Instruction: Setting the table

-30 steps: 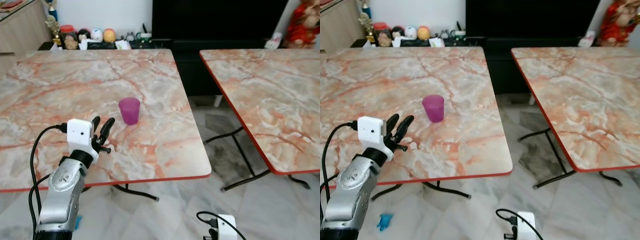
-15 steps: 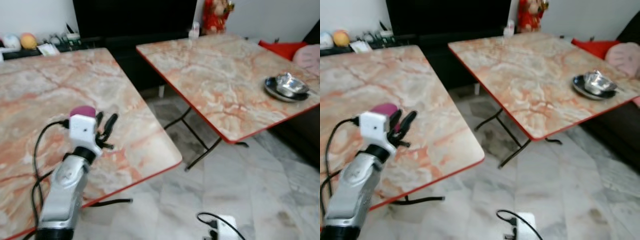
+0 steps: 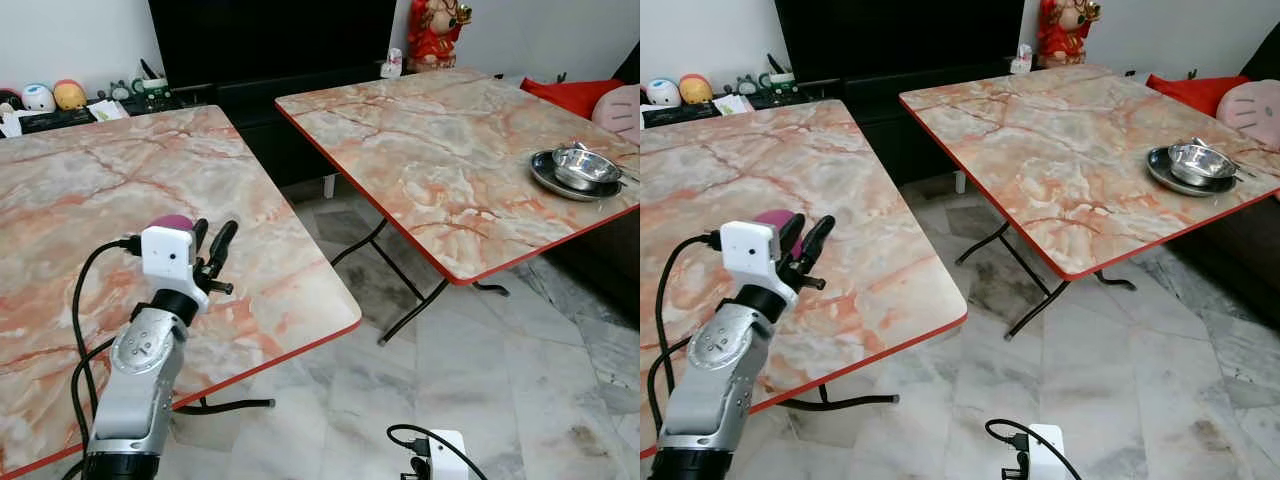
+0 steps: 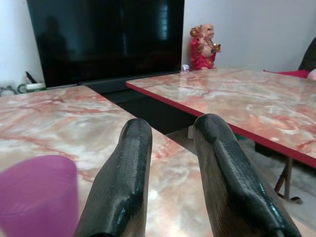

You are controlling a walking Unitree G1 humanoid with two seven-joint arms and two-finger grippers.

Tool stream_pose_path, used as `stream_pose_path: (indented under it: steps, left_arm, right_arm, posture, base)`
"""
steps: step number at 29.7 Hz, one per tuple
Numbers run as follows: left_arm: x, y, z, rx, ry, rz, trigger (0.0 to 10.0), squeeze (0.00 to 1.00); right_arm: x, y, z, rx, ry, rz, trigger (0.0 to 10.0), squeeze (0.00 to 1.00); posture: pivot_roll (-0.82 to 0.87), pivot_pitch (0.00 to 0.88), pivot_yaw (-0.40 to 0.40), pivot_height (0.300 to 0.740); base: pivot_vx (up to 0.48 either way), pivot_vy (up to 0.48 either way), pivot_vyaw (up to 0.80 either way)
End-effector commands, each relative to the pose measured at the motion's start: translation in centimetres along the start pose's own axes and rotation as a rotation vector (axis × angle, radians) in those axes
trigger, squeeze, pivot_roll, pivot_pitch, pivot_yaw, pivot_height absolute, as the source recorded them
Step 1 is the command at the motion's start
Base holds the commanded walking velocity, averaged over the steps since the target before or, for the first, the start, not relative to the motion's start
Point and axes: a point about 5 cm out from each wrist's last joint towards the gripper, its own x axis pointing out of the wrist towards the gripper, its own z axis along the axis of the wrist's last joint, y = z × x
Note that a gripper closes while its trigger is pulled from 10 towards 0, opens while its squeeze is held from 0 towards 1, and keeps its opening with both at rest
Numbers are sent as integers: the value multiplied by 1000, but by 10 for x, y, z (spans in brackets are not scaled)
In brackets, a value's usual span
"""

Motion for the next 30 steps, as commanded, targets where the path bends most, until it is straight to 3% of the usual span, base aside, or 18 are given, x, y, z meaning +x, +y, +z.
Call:
stream_pose_path:
  steps: [1, 7, 11, 21, 30]
  left_arm:
    - [3, 0, -3, 17, 22, 21, 10000, 0]
    - [6, 1, -1, 18, 10, 42, 10000, 0]
    - [6, 1, -1, 18, 8, 46, 10000, 0]
    - [7, 2, 0, 17, 3, 53, 10000, 0]
    - [8, 2, 1, 21, -4, 60, 10000, 0]
  right_arm:
    - [0, -2, 1, -18, -9, 1, 10000, 0]
    - [0, -2, 1, -16, -4, 5, 10000, 0]
    - [0, -1, 0, 8, -2, 4, 10000, 0]
    - [0, -1, 2, -46, -7, 13, 10000, 0]
    - [0, -1, 1, -18, -2, 10, 10000, 0]
  posture:
    - [194, 0, -41, 740]
    - [196, 0, -43, 740]
    - [195, 0, -42, 740]
    - [194, 0, -41, 740]
    - [194, 0, -43, 740]
  base:
    - [0, 0, 0]
    - [0, 0, 708]
    - [0, 0, 0]
    - [0, 0, 137]
    - [27, 0, 154]
